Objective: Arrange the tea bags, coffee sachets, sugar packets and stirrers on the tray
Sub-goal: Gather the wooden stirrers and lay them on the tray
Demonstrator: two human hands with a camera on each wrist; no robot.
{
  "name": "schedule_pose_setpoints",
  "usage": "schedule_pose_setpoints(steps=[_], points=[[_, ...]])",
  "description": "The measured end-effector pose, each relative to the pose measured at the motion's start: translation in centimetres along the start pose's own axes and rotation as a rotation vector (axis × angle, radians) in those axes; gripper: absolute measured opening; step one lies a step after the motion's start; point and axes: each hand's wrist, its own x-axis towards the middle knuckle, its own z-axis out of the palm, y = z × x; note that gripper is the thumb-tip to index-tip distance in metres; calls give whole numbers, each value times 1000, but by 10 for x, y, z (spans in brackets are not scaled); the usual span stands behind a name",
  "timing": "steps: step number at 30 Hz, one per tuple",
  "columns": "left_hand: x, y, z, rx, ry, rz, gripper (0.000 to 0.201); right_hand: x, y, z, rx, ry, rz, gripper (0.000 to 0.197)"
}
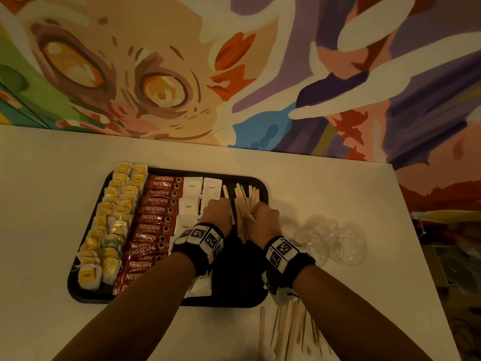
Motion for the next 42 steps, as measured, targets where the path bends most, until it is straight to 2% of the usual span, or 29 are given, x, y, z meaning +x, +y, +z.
schedule_pose_setpoints(steps=[3,6,9,11,16,18,22,27,31,34,40,42], points=[[-1,4,2,-46,35,51,18,2,-5,2,18,-21,-16,33],[-2,6,4,-24,60,111,32,2,-7,0,-81,-34,-52,32],[-4,4,9,124,-8,191,40,2,-5,-4,-176,5,-165,25],[-5,2,11,266,-64,225,42,1,-3,-6,-226,-31,-222,28],[-6,2,5,337,-55,248,29,-5,-5,-9,-370,-91,-310,36],[-6,3,3,327,-8,268,27,-3,-7,-11,-377,-80,-330,35],[-7,0,3,321,-21,339,29,2,-2,-7,-371,-77,-368,33],[-11,-10,1,354,-17,291,50,-2,10,8,-378,-159,-345,57],[-5,-14,0,312,16,338,48,-1,11,13,-301,-89,-344,35],[-3,-14,-1,232,30,359,44,4,7,13,-238,-68,-332,29],[5,-14,-3,152,-51,393,67,11,7,16,-269,-63,-308,48],[5,-12,-3,153,-80,399,68,10,10,18,-289,-69,-293,54]])
